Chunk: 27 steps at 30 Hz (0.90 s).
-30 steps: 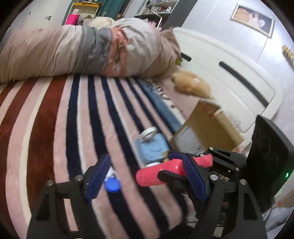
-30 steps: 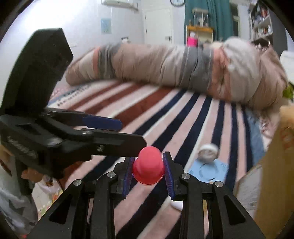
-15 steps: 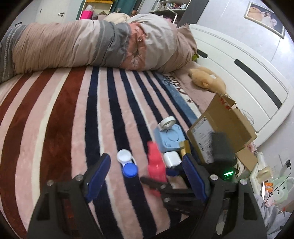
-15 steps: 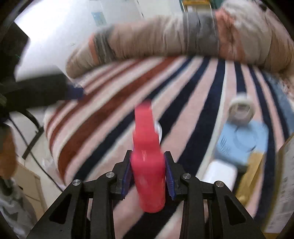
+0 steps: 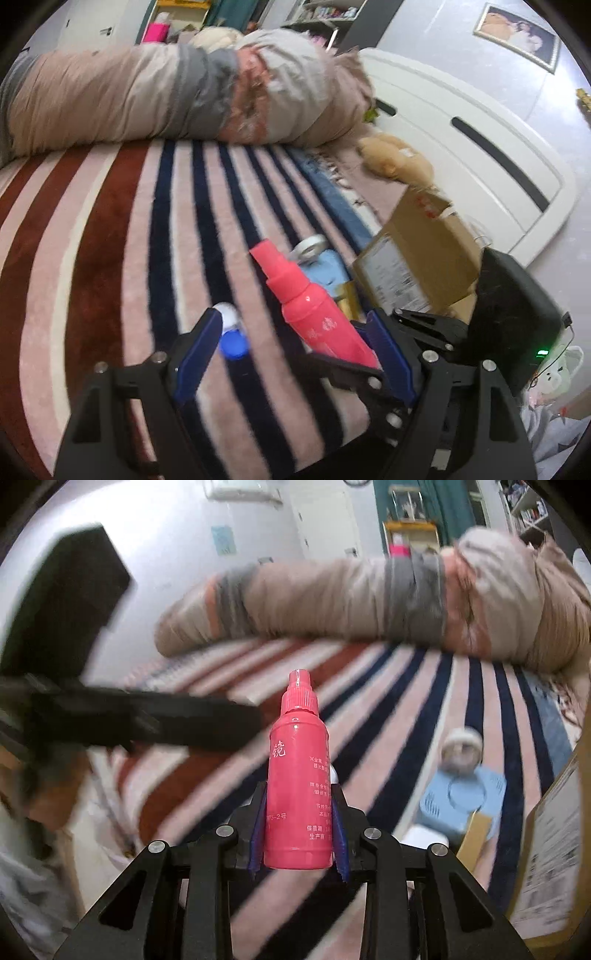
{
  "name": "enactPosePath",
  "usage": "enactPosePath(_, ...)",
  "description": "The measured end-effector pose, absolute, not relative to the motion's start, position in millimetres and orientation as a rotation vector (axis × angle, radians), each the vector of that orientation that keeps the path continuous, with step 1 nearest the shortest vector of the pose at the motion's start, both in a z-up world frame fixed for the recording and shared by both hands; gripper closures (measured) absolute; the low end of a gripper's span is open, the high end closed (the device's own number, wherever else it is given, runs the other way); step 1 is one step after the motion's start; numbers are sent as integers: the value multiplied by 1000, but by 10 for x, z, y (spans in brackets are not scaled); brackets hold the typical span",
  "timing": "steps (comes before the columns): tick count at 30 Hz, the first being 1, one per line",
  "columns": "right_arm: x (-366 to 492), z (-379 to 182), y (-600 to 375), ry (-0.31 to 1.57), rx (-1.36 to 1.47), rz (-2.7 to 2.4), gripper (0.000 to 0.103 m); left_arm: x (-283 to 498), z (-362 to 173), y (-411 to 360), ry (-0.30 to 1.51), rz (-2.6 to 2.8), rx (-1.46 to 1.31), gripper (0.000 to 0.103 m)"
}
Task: Organize rigid objects
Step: 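Carry the pink bottle into the box and open the right tool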
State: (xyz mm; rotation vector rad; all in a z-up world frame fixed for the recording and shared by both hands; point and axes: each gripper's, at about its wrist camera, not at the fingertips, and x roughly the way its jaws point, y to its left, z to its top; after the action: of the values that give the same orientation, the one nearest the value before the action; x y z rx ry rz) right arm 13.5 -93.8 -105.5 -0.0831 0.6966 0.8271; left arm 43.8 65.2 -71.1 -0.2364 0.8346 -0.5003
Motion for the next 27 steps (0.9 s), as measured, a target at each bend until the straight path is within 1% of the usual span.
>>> enactPosePath(1,89,-947,-979,678,-78,840,77,425,-619,596,811,-521,-242,31)
enactPosePath(3,10,-795,-1017,651,-69,862,77,407,-434,450,774,-576,-242,44)
enactPosePath(4,-18,-703,-1080,637,-62,871,77,409,-346,366,760,-588,-233,47)
enactPosePath(5,-63,-622,-1165,617,-55,873,77,418,-263,281,747,-594,-220,53)
enactPosePath(7,-138,-464,-1361,575,-42,873,77,434,-101,109,720,-637,-213,60)
enactPosePath(8,-135,-394,-1472,557,-41,867,77,439,-2,-23,702,-676,-210,65)
enactPosePath(9,-159,-317,-1619,535,-41,852,77,442,56,-98,691,-688,-204,66)
enactPosePath(12,-175,-163,-1995,505,-30,809,77,481,272,-640,666,-742,-129,67)
enactPosePath(16,-150,-83,-2589,520,10,713,77,621,346,-1334,699,-801,-52,68)
enactPosePath(22,41,-263,-3188,636,30,562,77,826,158,-2169,791,-832,62,69)
enactPosePath(27,268,-522,-3381,737,40,520,76,1027,-94,-2400,888,-827,82,69)
